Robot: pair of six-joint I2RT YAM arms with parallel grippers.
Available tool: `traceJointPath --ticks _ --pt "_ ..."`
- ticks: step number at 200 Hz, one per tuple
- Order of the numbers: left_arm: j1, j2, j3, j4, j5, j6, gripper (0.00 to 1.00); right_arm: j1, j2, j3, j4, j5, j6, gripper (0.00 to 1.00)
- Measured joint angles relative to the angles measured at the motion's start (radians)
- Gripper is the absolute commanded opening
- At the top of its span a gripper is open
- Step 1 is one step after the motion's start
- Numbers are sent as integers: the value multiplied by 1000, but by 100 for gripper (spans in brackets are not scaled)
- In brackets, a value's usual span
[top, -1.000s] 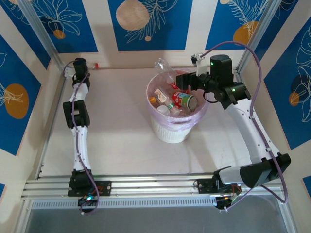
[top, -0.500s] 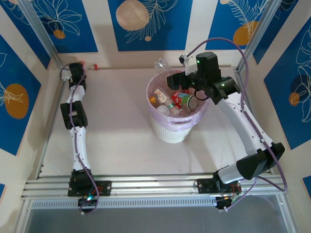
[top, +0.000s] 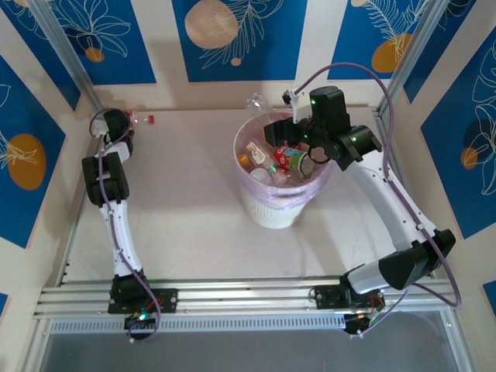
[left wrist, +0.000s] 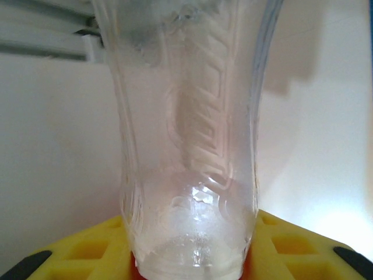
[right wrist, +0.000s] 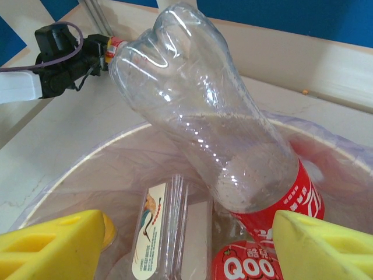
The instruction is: Put the plastic bottles in the bin
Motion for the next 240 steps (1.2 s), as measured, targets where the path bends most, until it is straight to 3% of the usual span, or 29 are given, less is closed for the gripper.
traceJointPath --ticks 53,114,176,240 --pt "-45 -291 -516 172 32 -34 39 -3 -66 -71 36 -1 -2 77" --pt "-159 -635 -861 152 151 11 39 -33 -146 -95 45 -28 28 77" --pt "-234 -1089 -861 -149 253 213 40 -64 -200 -105 20 -56 60 78" --pt "-372 -1340 -675 -458 388 305 40 -140 -246 -114 3 -84 90 78"
